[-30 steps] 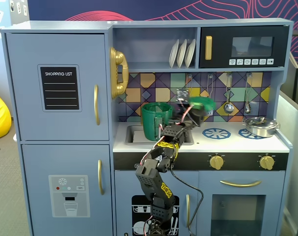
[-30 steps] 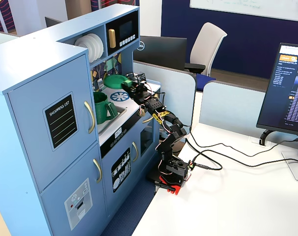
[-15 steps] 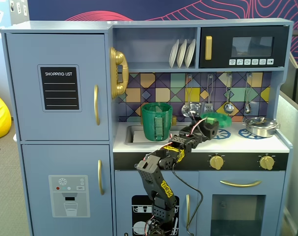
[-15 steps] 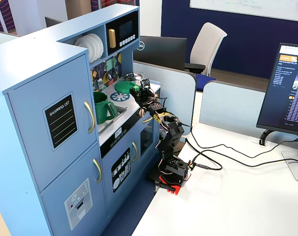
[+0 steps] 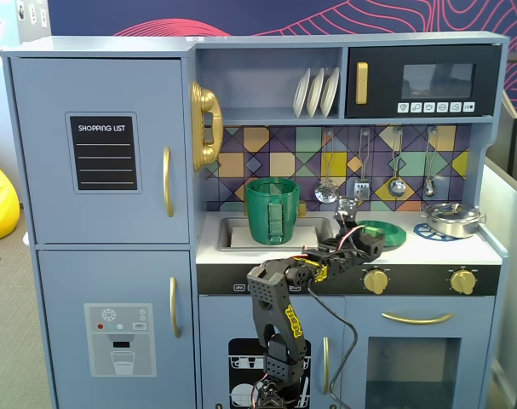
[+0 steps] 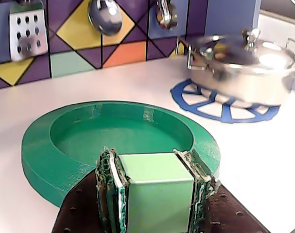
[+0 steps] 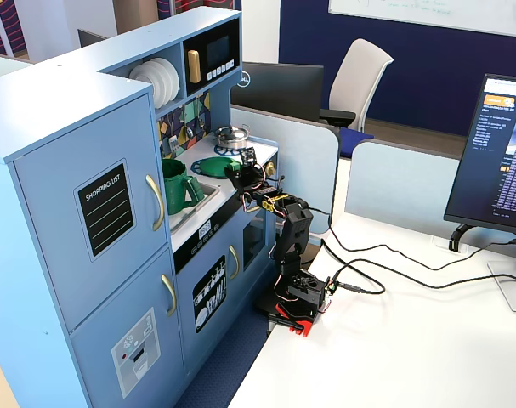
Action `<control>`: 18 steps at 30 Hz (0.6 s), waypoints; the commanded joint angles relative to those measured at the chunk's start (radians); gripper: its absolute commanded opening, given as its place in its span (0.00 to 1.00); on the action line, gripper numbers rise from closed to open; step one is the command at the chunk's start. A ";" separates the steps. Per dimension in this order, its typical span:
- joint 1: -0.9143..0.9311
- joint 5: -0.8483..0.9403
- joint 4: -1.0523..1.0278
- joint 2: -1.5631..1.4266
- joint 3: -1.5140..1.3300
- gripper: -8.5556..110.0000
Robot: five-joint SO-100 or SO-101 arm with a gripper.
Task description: Take off the lid from the green recipient and place it on the counter
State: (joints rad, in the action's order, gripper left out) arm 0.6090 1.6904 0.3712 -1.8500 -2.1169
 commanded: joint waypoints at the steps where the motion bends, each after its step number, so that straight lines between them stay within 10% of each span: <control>1: 0.002 -0.015 0.055 -0.006 0.008 0.07; 10: -0.005 -0.011 0.081 0.005 -0.029 0.07; 18: 0.017 -0.092 0.112 -0.023 -0.026 0.46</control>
State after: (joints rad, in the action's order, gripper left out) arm 0.6090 1.6122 0.4433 -1.8408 -2.1568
